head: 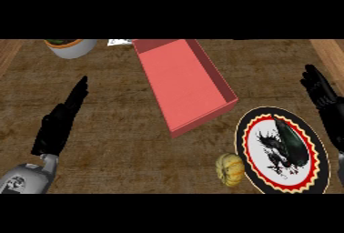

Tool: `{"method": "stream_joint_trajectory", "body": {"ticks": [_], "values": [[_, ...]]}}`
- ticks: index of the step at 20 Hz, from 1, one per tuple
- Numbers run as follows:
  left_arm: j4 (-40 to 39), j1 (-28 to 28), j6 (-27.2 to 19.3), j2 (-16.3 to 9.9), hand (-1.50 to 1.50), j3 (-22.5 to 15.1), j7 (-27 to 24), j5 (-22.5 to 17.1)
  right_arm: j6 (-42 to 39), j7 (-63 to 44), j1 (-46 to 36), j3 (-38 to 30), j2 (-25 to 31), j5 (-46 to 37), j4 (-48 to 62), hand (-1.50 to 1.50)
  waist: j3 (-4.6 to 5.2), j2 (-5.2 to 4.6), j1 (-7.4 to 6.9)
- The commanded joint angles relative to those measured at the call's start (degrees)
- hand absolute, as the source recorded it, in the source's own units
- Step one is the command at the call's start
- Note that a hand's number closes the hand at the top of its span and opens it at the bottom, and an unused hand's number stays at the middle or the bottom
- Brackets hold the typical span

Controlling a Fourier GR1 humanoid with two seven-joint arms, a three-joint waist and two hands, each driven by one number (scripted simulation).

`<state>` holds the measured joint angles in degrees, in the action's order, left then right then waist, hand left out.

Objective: Pick the eggplant from the plate and place it in the cardboard box

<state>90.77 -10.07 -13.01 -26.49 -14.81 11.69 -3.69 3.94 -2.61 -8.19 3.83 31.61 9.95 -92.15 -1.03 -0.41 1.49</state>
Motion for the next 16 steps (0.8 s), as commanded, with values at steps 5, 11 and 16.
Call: {"method": "stream_joint_trajectory", "body": {"ticks": [5, 11, 16], "values": [[0.61, 3.1, 1.27, 2.89, 0.0, 8.88, -1.63, -10.78, -18.71, -3.81, -2.08, -10.58, 5.62, 20.04, 12.99, -1.5, 0.99, 0.02, -3.33], [4.04, 10.3, 6.58, 2.14, 0.0, 12.81, -1.3, -18.29, -13.73, 18.77, 2.65, -19.34, 5.51, 11.7, 20.28, -1.5, 0.89, 0.46, -2.39], [2.3, 7.87, 6.13, 3.45, 0.0, 13.96, -0.06, -18.0, -23.43, 21.54, 1.33, -17.87, 11.73, 9.18, 17.55, -1.5, 1.01, 0.43, -1.64]]}}
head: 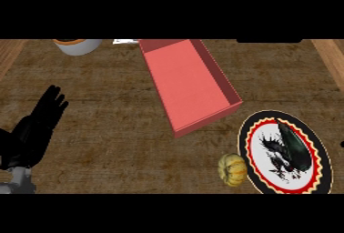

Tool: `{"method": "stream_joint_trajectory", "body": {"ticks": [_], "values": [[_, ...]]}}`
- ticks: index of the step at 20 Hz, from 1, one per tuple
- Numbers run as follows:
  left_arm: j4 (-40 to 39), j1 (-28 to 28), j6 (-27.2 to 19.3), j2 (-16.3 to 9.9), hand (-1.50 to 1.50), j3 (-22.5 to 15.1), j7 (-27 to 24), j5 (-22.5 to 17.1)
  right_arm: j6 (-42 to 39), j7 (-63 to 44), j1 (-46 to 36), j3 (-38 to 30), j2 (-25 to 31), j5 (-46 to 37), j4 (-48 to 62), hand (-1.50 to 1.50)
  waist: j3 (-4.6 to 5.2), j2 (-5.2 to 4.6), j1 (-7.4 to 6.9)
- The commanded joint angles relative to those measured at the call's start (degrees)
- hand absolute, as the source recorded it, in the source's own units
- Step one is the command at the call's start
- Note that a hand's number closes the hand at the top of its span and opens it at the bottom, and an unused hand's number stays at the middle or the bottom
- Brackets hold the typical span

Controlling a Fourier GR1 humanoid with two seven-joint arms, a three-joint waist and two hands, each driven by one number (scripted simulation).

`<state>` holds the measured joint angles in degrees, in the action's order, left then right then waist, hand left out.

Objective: Pick the eggplant from the plate and place it in the cardboard box

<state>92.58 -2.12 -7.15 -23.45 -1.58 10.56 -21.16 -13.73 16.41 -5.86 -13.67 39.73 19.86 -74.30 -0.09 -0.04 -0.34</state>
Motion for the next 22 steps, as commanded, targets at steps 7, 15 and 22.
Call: {"method": "stream_joint_trajectory", "body": {"ticks": [7, 15, 22], "values": [[-0.08, -0.94, 2.16, -0.16, 0.0, 0.99, 0.57, -1.45, -11.65, -9.68, -1.68, 10.16, 19.45, -16.12, -3.96, -1.5, 0.26, -0.21, -0.82], [0.63, 1.32, 3.29, -0.09, 0.0, 1.28, 1.05, -1.48, -22.01, -28.18, -11.68, 21.28, 20.43, -19.63, -8.73, -1.5, 0.21, -0.15, -1.98], [2.03, 0.66, 2.13, 0.91, 0.0, 2.53, 3.3, -0.32, -30.5, -37.13, -18.36, 23.54, 13.48, -18.88, -2.7, -1.5, 0.11, -0.05, -0.54]]}}
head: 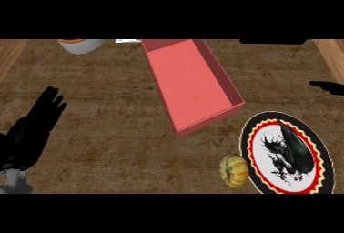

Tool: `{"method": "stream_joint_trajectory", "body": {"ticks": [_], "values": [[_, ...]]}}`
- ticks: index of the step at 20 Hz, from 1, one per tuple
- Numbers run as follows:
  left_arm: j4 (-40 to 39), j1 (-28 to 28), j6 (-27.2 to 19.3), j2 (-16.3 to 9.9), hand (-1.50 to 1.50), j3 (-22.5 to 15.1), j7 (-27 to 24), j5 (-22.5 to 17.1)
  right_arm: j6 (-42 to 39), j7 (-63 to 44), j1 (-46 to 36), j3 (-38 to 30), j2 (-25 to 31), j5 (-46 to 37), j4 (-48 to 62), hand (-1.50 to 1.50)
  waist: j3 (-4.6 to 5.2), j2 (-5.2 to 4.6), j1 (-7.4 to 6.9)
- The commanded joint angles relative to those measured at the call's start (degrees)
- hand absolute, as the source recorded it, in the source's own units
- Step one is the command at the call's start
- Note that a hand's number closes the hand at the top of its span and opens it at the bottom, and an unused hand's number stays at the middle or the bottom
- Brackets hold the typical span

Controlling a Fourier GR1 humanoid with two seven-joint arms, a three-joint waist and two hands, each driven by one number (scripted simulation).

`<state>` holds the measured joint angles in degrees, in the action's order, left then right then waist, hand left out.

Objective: Pick the eggplant from the plate and place it in the cardboard box

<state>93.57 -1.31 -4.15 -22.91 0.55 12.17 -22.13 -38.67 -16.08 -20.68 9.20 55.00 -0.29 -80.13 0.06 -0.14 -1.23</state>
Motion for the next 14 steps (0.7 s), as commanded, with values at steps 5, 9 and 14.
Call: {"method": "stream_joint_trajectory", "body": {"ticks": [5, 9, 14], "values": [[-0.99, -0.68, 2.93, -0.97, 0.0, 4.69, 0.98, -0.71, -7.09, -8.47, -3.15, 0.18, -5.78, -2.25, 2.99, -1.5, -0.04, 0.13, 0.91], [-0.51, -1.0, 0.95, 3.53, 0.0, 1.21, 0.73, 3.05, -6.89, -5.19, -0.72, -0.08, -8.14, -7.92, 3.72, -1.5, -0.06, 0.14, 1.18], [2.92, 2.21, 2.31, 2.79, 0.0, 3.5, 2.21, 3.85, -9.91, -1.76, 0.29, -3.09, -8.37, -11.93, 5.51, -1.5, -0.07, 0.16, 0.97]]}}
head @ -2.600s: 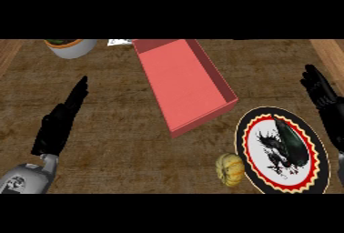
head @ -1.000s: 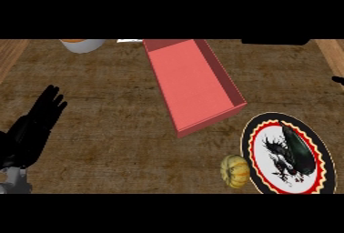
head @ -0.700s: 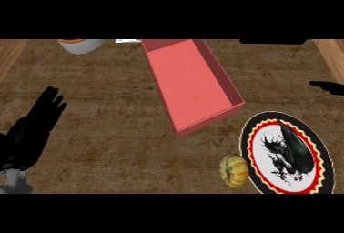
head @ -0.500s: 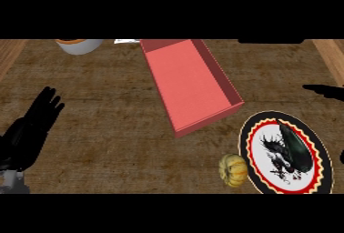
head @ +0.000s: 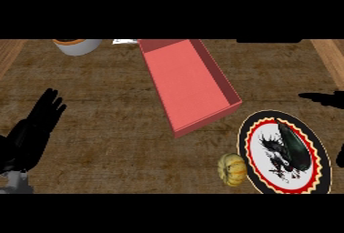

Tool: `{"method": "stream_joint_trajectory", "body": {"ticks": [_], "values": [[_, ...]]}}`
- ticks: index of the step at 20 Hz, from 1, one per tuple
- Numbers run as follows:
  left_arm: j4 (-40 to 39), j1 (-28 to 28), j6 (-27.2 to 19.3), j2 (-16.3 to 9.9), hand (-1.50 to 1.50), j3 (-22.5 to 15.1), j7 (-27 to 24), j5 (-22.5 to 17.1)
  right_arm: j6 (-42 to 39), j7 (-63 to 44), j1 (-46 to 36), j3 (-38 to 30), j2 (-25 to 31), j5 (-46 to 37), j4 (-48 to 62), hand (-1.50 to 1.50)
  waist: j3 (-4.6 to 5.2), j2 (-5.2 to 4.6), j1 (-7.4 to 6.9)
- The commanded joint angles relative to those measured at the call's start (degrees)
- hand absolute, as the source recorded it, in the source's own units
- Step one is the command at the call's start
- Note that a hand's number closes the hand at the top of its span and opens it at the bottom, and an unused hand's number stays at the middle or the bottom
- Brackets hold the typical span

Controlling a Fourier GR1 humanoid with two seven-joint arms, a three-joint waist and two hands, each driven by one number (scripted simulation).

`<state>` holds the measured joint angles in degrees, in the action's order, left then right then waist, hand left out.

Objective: Pick the eggplant from the plate and place it in the cardboard box

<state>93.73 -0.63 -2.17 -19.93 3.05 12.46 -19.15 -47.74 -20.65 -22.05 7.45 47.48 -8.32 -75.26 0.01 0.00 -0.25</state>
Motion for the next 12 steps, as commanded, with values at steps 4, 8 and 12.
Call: {"method": "stream_joint_trajectory", "body": {"ticks": [4, 8, 12], "values": [[4.48, 5.42, 3.5, 0.54, 0.0, 2.96, 0.09, -0.79, -1.42, 4.98, 3.87, -2.82, -1.93, -5.88, -0.72, -1.5, -0.02, 0.06, -0.05], [-0.84, -0.03, 2.22, 2.6, 0.0, 2.11, -0.26, 2.85, 0.39, 9.17, 4.14, -3.81, -4.68, -9.99, -1.08, -1.5, -0.02, -0.01, 0.12], [-0.55, -0.72, 3.01, 2.38, 0.0, 4.34, 1.65, 2.24, -0.56, 7.09, 1.85, -5.29, -7.03, -11.94, -2.11, -1.5, -0.01, 0.01, 0.08]]}}
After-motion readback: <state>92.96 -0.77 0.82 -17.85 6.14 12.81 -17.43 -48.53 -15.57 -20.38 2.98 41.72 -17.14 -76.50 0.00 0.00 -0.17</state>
